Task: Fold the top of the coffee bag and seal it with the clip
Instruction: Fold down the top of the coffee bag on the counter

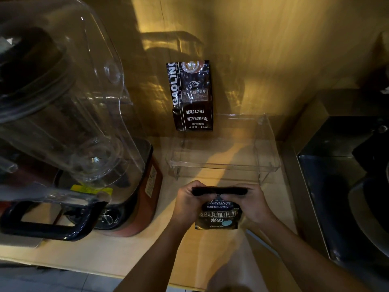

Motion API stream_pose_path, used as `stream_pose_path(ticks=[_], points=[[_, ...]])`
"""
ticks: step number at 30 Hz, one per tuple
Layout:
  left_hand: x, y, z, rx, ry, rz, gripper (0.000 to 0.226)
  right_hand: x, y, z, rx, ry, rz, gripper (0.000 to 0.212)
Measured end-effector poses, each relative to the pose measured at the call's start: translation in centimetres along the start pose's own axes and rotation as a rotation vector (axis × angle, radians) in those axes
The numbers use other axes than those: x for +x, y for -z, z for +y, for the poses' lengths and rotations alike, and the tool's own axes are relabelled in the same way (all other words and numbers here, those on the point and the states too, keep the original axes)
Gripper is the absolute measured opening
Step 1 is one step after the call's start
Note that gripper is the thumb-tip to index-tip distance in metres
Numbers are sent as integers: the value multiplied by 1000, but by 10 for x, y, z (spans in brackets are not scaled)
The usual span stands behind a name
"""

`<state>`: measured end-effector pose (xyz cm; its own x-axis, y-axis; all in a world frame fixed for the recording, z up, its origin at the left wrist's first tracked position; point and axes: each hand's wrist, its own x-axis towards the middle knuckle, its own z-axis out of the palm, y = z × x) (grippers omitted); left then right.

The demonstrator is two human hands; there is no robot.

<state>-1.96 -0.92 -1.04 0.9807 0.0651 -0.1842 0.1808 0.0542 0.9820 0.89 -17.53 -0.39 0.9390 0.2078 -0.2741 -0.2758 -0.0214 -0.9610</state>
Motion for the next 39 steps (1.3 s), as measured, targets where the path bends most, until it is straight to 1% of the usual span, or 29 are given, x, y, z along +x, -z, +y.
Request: stream_pose_path(ticks=[3, 6, 9, 14, 17, 19, 21, 23, 24, 26, 27, 29, 31, 33, 36, 39], points=[[1, 2, 0, -51, -2, -45, 13, -1, 2, -4, 75, -47, -36, 18], [3, 6, 1, -115, 43, -82, 19, -1, 6, -3, 217, -56, -50, 17], [5, 7, 4, -118, 75, -64, 11, -1, 6, -2, 275, -22, -12, 18], [4, 7, 7, -140, 101, -60, 11, 1, 5, -4, 278, 30, -26, 16], [2, 4, 7, -160, 98, 2, 13, 3, 6, -3, 227, 49, 0, 14], [3, 2, 9, -171, 139, 56, 24, 3, 6, -1, 206, 55, 11, 11], [5, 2, 11, -170, 179, 77, 35, 3, 6, 0, 177, 56, 36, 15], [7, 4, 13, -152, 189, 94, 34, 4, 7, -1, 169, 61, 68, 18], [8, 5, 15, -143, 180, 114, 30, 4, 7, -2, 192, 65, 87, 18], [9, 7, 17, -142, 120, 185, 17, 5, 9, -2, 238, 76, 140, 29], [9, 8, 17, -150, 86, 231, 16, 6, 9, -2, 236, 85, 158, 33], [7, 8, 17, -176, 15, 291, 29, 4, 8, -2, 196, 115, 163, 35], [5, 7, 16, -174, -61, 273, 31, 3, 5, -2, 145, 153, 153, 30], [2, 6, 14, -110, -106, 232, 26, 3, 4, -3, 131, 172, 154, 22], [-2, 7, 14, -7, -116, 193, 19, 2, 5, -4, 137, 161, 151, 19], [-3, 9, 13, 95, -130, 209, 19, 1, 5, -6, 143, 145, 158, 18]])
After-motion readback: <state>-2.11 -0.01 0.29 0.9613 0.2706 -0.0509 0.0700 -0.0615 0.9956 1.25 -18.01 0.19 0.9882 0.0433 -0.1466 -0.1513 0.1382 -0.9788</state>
